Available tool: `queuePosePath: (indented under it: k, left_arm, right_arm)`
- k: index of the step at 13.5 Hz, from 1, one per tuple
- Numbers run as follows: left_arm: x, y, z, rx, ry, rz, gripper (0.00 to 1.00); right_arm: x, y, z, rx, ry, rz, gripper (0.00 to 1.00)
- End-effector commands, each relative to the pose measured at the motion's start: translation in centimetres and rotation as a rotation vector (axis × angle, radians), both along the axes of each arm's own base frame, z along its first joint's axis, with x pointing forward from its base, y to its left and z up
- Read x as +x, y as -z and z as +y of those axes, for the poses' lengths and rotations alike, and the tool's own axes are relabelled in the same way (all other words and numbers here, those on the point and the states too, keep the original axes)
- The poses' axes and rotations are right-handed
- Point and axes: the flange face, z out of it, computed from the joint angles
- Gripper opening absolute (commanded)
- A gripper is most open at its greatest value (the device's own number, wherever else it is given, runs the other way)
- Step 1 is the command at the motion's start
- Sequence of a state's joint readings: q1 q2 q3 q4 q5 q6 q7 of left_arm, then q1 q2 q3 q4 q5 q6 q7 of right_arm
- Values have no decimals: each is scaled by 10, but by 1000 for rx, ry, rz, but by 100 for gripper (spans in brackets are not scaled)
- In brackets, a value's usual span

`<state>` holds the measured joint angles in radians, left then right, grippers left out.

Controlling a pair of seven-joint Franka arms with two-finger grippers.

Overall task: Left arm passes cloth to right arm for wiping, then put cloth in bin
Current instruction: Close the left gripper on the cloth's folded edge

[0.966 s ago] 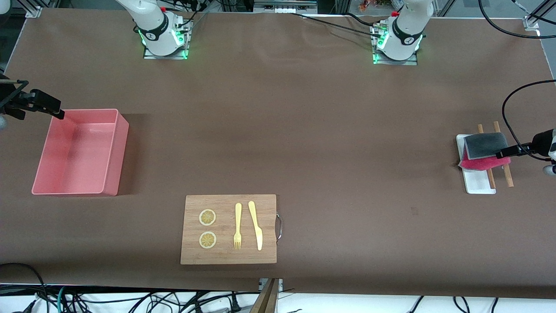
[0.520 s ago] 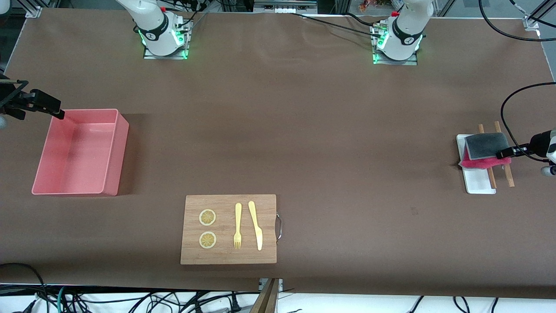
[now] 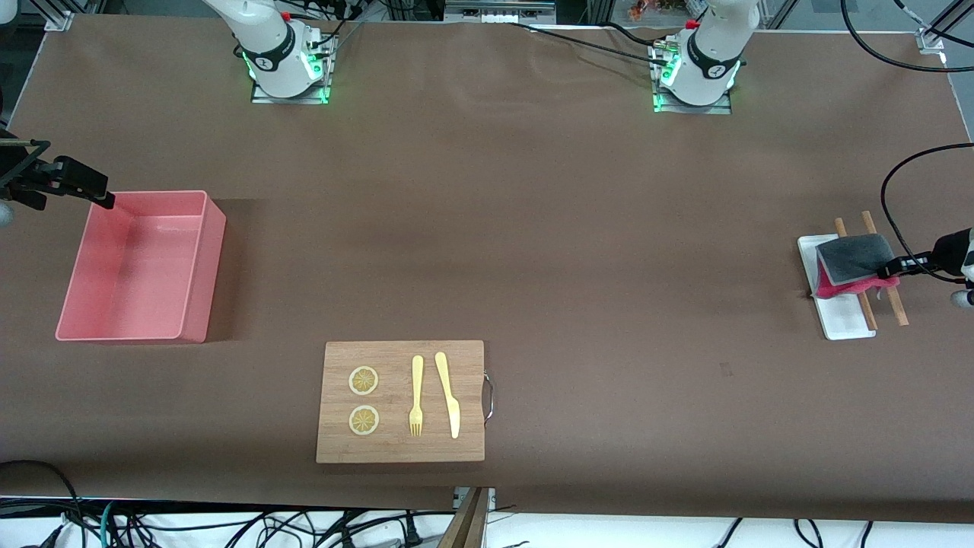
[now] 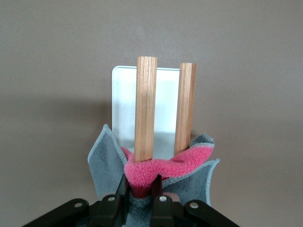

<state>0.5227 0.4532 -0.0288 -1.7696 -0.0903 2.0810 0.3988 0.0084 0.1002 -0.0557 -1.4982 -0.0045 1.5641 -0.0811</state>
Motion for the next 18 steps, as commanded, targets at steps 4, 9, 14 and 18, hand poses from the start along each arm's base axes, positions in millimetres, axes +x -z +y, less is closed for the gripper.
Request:
queuePosePath:
  k: [4,9,14,18]
  left_arm:
    - [3,-4,5,-16,12,-11,40]
    - [7,-10,5,-17,18,-12,0]
    - [10,-17,3,-19,25,-9,0]
    - [18,-35,-2,-32,45,6,0]
  right_arm:
    - [7,9,4,19,-22,14,100]
    - [8,13,1,16,-16,22,100]
    - [9,17,-1,-8,-19,34,100]
    - [9,28,-1,-47,-28,63,100]
